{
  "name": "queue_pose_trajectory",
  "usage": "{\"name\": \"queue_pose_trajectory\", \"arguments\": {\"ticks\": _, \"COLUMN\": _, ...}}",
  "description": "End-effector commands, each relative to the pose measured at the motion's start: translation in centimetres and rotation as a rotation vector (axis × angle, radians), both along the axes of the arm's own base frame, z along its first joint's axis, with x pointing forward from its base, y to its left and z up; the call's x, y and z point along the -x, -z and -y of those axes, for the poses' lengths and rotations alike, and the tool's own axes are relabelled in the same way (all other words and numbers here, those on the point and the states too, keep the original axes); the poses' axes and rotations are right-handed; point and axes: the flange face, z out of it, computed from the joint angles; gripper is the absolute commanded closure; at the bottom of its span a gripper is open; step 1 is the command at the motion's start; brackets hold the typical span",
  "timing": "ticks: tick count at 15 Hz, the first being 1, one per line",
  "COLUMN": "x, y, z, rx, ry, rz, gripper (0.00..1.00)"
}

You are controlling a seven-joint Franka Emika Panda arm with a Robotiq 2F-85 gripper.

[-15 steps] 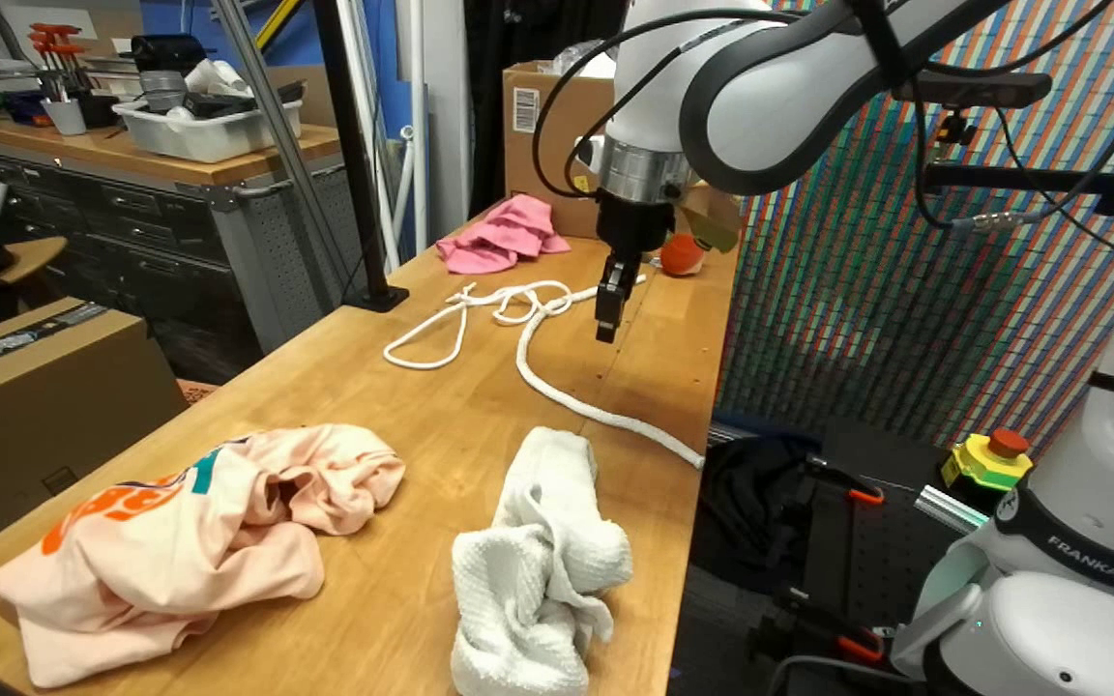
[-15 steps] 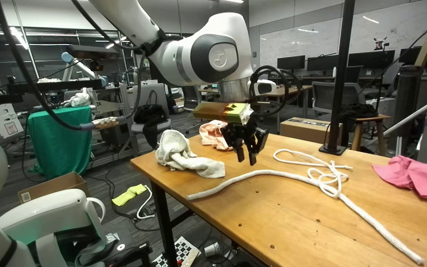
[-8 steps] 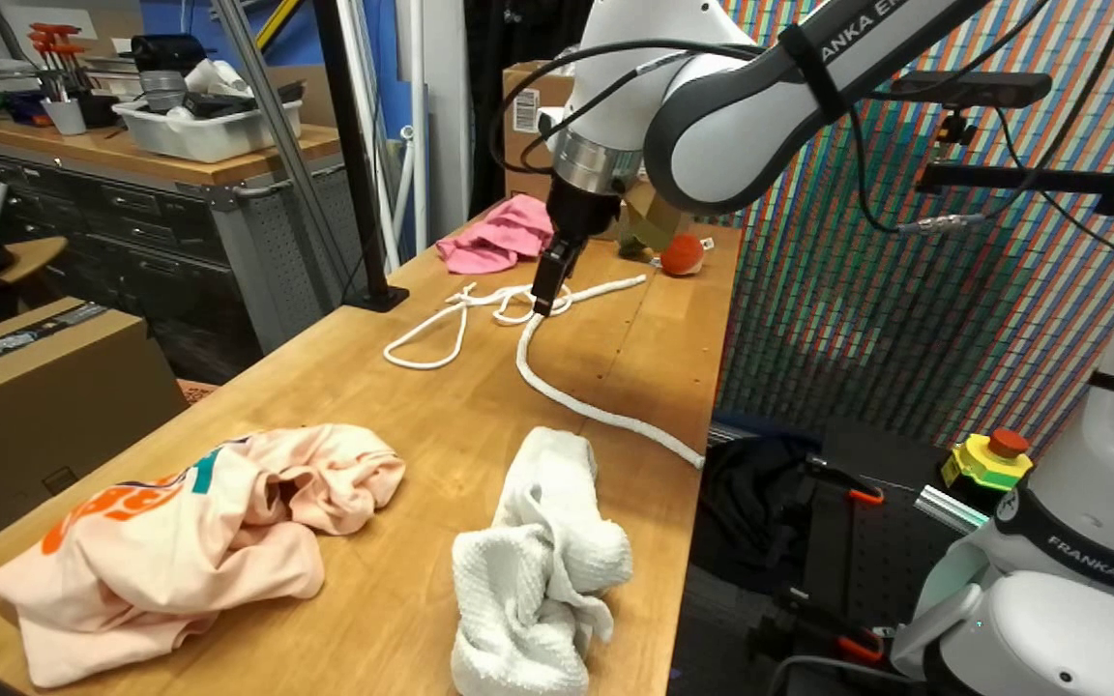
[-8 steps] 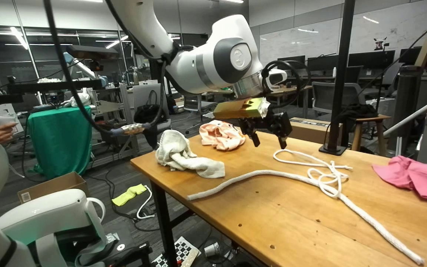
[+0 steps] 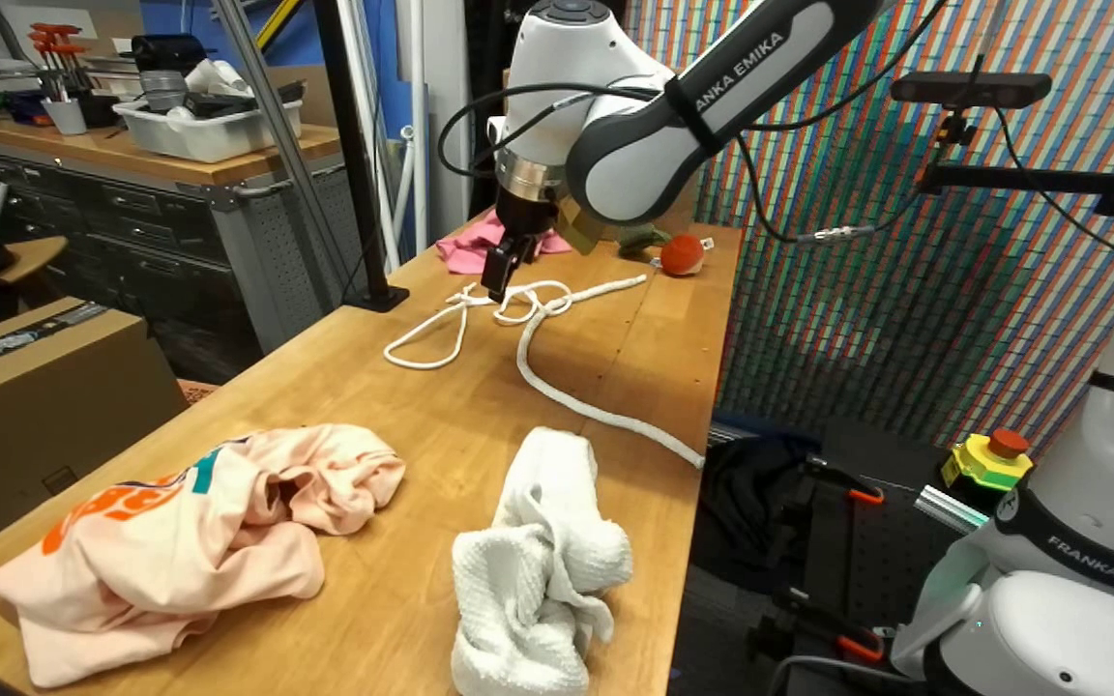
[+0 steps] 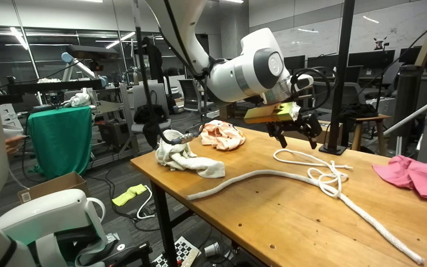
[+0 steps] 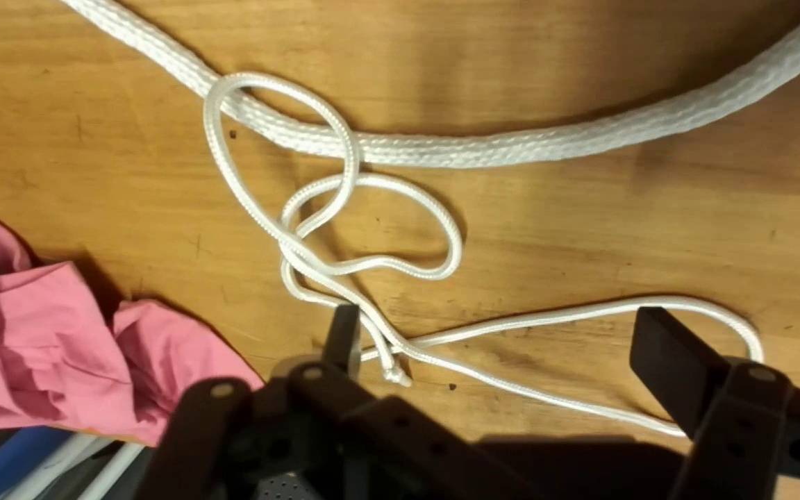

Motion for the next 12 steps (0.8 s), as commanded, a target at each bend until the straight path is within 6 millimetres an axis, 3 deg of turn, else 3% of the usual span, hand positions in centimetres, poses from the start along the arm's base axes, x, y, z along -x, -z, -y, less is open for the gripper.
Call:
{"name": "queue_pose_trajectory", "arguments": {"ticks": 1, "x": -4.3, "y": 0.4, "z": 1.1, "rx": 0.008, "ry": 0.053, "rz": 0.0, "gripper": 0.0}}
{"name": "queue_pose_trajectory", "arguments": {"ticks": 7, "x": -7.7, "y": 2.4, "z": 4.0, "rx": 0.019, "ry": 0.138, "rz": -0.047, "gripper": 0.0}}
{"name": "queue_pose_trajectory", "arguments": {"ticks": 12, "x": -9.2, "y": 4.2, "z": 6.5, "rx": 0.03, "ry": 0.21, "rz": -0.106, "gripper": 0.0}}
